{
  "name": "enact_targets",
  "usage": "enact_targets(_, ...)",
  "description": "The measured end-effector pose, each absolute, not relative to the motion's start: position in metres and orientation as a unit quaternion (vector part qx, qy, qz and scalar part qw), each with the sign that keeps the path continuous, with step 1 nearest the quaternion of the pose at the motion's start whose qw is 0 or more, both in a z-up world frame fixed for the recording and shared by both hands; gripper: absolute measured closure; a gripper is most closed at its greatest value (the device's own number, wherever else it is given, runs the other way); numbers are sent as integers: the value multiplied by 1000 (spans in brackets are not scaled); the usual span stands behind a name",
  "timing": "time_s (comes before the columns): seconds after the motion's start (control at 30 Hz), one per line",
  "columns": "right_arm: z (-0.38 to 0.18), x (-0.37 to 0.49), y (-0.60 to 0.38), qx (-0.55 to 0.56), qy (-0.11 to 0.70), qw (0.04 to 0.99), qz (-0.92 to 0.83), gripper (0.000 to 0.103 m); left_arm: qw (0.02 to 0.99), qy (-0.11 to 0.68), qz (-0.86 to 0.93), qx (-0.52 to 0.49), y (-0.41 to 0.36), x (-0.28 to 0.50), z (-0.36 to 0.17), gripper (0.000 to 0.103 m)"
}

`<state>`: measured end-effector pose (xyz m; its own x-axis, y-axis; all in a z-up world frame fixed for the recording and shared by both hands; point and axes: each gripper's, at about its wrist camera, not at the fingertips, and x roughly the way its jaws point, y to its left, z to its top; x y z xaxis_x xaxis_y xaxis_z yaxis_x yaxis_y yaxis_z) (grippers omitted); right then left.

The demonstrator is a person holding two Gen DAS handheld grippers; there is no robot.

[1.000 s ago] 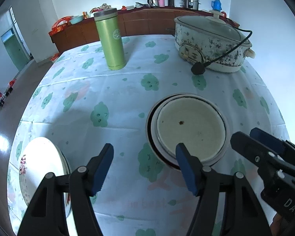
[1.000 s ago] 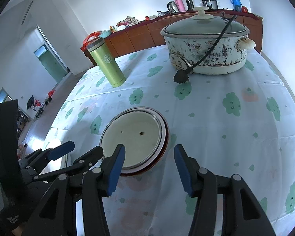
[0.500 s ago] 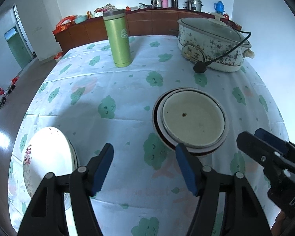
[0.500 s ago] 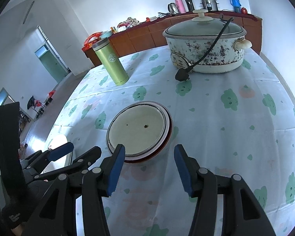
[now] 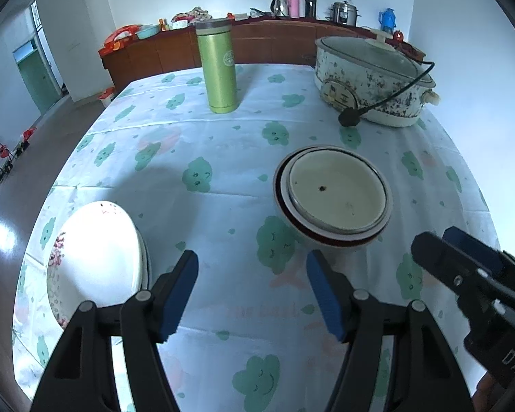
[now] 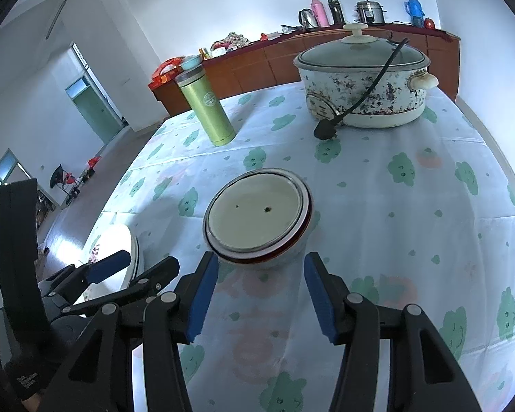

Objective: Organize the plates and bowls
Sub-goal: 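Pull both grippers back from the nested bowl stack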

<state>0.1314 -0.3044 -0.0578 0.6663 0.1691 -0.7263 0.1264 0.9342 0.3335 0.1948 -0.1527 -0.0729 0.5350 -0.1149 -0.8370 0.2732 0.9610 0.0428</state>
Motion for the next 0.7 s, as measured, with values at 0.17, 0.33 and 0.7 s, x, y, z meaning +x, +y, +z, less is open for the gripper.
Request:
enact_targets(0.17, -52, 122, -297, 174, 404, 898, 15, 48, 875, 463, -114, 83, -148, 183, -66, 37)
enact_targets(0.33, -47, 112, -292, 168, 399, 901, 14, 48, 878, 457, -114, 84, -145, 174, -61, 37)
enact_targets(0.7, -42, 88, -284, 163, 393, 905, 9, 48, 882, 452, -108, 83, -132, 155, -55, 37)
